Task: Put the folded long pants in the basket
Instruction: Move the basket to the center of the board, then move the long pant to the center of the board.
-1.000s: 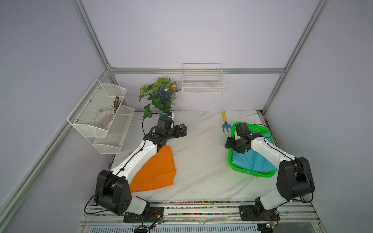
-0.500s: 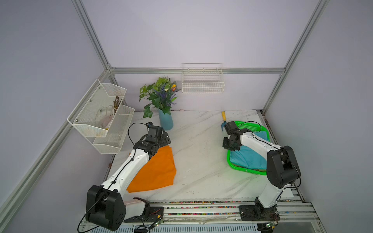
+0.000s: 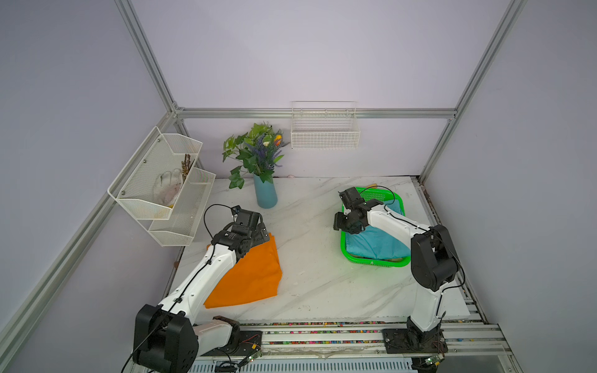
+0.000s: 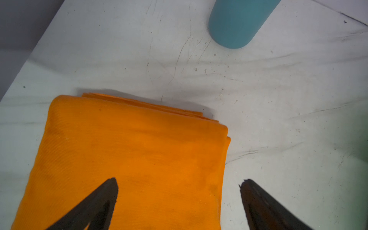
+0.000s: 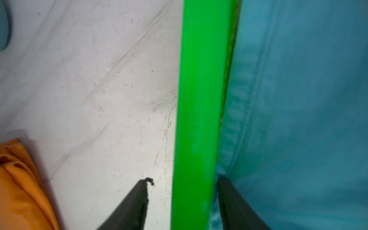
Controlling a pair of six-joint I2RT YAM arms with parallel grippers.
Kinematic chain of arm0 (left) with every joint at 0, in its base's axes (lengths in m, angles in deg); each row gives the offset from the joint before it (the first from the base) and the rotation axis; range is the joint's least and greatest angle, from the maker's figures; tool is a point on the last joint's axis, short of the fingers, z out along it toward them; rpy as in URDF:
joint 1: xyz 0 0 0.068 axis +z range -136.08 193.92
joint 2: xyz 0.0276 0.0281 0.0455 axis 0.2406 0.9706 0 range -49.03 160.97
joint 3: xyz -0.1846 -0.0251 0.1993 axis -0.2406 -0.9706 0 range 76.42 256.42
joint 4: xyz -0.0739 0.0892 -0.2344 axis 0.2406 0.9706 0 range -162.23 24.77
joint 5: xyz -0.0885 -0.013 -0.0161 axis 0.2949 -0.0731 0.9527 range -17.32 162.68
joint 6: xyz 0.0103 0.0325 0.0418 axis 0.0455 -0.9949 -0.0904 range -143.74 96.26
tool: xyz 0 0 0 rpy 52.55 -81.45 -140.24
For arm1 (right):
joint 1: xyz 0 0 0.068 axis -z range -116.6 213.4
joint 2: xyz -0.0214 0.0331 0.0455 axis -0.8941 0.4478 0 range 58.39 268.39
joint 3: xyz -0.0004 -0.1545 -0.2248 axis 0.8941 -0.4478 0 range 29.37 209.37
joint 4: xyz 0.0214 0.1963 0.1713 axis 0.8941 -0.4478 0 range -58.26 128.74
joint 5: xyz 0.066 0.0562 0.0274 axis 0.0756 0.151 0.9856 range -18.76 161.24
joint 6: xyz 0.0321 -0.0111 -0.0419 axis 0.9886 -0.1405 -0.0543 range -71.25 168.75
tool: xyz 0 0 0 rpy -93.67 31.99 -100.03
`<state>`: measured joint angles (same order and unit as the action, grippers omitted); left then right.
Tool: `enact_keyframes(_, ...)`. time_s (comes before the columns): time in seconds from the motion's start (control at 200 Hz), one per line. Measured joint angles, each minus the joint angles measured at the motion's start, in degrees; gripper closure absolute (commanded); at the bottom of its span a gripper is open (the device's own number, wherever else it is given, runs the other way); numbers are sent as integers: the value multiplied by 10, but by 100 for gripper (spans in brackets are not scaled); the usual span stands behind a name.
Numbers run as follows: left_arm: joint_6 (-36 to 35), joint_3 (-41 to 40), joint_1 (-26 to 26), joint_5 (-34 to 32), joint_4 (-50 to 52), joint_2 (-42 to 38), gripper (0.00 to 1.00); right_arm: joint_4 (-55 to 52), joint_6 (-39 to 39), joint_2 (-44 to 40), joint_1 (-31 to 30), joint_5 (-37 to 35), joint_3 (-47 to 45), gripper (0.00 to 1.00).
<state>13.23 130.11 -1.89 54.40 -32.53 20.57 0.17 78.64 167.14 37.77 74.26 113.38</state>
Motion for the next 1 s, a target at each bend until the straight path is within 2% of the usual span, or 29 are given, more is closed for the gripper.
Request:
enact_keyframes(0.175,47,-61,0,12,16,-16,0,-13,-17,-28,-10,-26,37,23)
enact_keyframes(0.295,89,-104,0,29,15,-6,0,-18,-39,-46,-38,-32,78,22)
enact_keyframes(0.54,108,-124,0,73,-25,88,1,21,-58,-19,-128,36,95,22)
enact_keyframes(0.795,101,-58,-16,76,-38,185,3,75,-52,27,-122,116,32,23)
enact_keyframes(0.93,99,25,-43,76,-49,260,4,97,-50,49,-120,151,17,24)
enact_keyframes(1.0,97,64,-59,80,-67,292,0,107,-49,62,-120,166,16,24)
